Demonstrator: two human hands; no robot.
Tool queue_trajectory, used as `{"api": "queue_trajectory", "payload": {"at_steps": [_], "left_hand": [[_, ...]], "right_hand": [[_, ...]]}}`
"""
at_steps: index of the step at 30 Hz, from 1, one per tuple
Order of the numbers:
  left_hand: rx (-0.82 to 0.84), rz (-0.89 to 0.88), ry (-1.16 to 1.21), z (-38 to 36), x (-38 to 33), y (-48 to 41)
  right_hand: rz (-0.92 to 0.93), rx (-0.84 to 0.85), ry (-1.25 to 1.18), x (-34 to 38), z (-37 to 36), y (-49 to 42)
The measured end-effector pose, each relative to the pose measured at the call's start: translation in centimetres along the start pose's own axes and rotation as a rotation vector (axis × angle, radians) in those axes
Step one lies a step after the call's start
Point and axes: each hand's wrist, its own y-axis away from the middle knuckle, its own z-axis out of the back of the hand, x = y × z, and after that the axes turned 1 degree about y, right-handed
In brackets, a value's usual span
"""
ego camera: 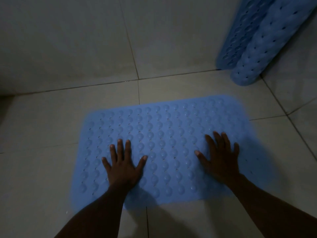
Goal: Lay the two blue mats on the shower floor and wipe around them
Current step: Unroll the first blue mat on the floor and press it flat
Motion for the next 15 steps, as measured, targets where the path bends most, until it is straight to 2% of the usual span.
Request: {"api": "queue_trajectory", "payload": {"at_steps": [5,9,15], "left_hand": [[-0.057,0.014,-0.006,-0.7,0.1,0.9],[-0.085,0.015,-0.035,-0.8,0.0,0.6],[-0.077,0.001,-0.028,-0.4,0.2,0.4]], "right_hand": [[-0.030,0.141,-0.012,1.2,0.1,-4.6],[-0.030,0.028,0.036,1.8,-1.4,-4.6],[-0.027,-0.003,-0.006,1.7,-1.2,-4.4]]}}
